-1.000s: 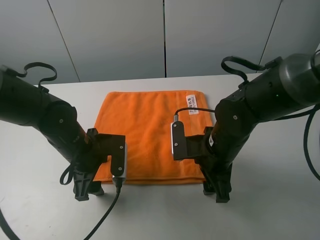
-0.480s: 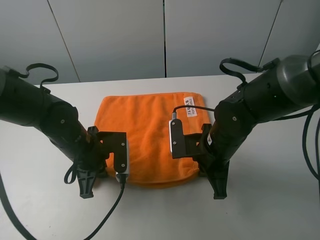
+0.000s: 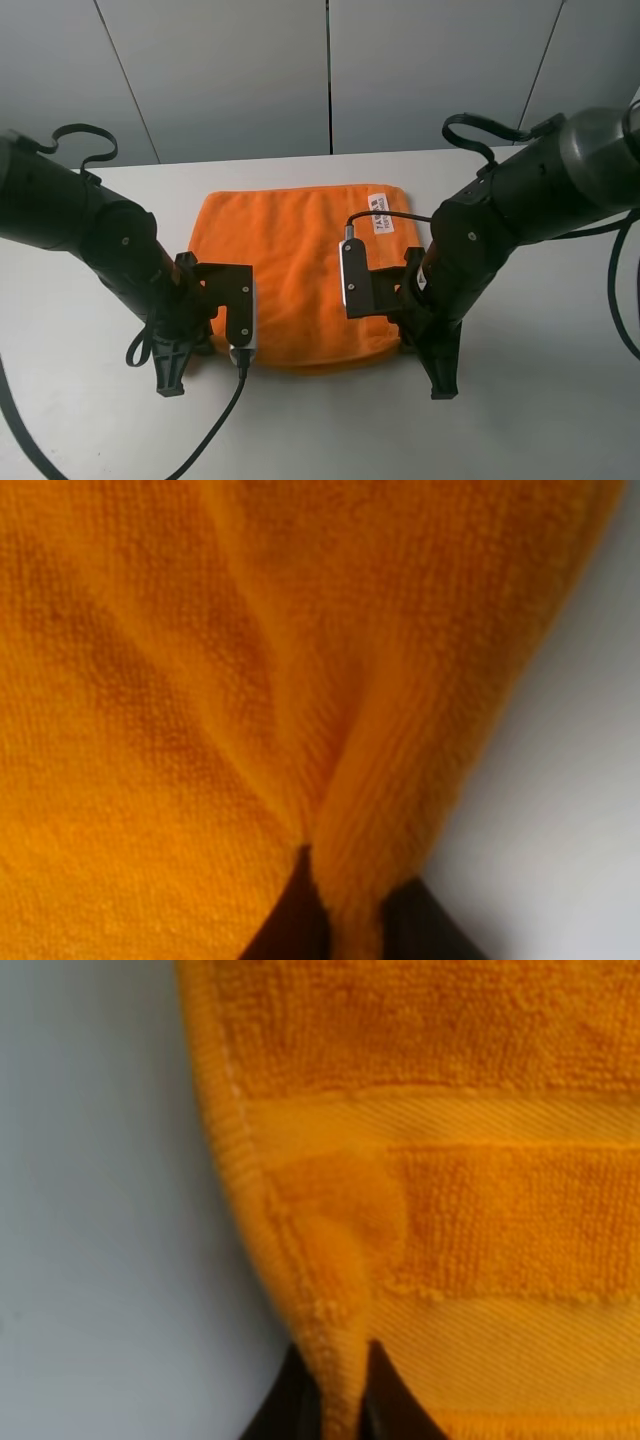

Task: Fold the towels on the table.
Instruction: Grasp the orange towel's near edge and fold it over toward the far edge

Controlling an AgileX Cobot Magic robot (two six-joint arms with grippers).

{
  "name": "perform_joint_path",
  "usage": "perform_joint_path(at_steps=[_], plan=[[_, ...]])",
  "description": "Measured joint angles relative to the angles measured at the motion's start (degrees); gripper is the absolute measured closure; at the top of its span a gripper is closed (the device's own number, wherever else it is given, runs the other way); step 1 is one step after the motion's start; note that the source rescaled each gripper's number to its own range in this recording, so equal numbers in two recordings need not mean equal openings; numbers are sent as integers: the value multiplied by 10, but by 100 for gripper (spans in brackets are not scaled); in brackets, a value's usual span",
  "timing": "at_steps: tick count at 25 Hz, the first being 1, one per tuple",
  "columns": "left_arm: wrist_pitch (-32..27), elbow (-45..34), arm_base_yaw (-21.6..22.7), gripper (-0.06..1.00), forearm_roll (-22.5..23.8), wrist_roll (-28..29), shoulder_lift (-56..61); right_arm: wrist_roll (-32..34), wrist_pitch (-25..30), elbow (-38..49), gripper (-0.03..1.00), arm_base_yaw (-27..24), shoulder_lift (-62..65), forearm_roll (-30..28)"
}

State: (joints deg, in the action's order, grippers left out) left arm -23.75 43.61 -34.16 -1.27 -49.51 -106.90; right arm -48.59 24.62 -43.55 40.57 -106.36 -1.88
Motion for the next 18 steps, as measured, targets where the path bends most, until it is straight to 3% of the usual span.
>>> perform_joint_path(at_steps=[7,13,18], plan=[[-68,-10,-1,94,4,-2,101,-1,24,0,96,0,41,-23],[-69,-10,-1,94,51,4,143,2,71,-25,96,0,58,-49],[-73,-10,-1,94,118,61,146,6,123,-87,96,0,58,-69]])
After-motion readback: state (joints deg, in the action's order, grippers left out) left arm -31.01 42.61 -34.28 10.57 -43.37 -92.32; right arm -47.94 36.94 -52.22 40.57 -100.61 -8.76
